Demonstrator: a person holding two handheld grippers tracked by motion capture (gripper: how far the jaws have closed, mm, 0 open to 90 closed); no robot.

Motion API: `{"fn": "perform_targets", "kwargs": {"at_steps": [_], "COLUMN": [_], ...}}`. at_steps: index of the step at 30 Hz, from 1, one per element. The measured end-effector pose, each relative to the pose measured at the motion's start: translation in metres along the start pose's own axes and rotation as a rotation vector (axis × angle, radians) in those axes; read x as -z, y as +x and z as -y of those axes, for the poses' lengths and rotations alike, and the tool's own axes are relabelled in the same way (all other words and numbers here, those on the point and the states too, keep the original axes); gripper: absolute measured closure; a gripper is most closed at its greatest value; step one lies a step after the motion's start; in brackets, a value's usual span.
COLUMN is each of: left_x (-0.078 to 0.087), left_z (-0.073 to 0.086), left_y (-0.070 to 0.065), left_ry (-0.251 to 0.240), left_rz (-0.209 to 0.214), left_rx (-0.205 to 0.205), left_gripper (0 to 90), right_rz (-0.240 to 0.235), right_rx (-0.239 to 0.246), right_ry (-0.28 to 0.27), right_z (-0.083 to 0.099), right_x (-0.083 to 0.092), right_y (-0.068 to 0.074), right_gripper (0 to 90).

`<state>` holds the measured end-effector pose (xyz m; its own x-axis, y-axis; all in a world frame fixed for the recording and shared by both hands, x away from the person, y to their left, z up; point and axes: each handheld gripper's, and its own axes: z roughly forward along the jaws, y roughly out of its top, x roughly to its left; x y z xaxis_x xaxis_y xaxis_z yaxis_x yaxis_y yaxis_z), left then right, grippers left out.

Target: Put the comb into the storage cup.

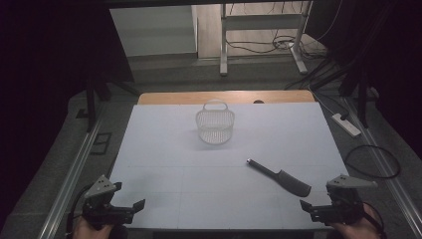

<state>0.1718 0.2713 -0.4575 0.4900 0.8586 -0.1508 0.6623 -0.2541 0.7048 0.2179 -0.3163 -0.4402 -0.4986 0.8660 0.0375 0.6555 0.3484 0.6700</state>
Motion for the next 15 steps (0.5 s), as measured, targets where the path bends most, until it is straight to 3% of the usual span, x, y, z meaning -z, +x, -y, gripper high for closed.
{"fn": "perform_targets", "kwargs": {"at_steps": [6,15], "left_x": [0.0003,-0.0001], "left_z": [0.0003,0.0001], "left_y": [0.0006,0.0003], "left_ry": [-0.003,0.0], "left_rz": [0.003,0.0], "left_rx": [0.006,0.005], "left_gripper": [0.0,0.0], "right_rz": [-0.019,-0.06], "right_rx": [-0.015,0.003], "right_ry": [-0.019,-0.017], "right_z": [-0.0009,-0.006], "right_x": [0.0004,-0.0008], "right_y": [-0.0023,-0.0039], "right_gripper": [0.0,0.0]}}
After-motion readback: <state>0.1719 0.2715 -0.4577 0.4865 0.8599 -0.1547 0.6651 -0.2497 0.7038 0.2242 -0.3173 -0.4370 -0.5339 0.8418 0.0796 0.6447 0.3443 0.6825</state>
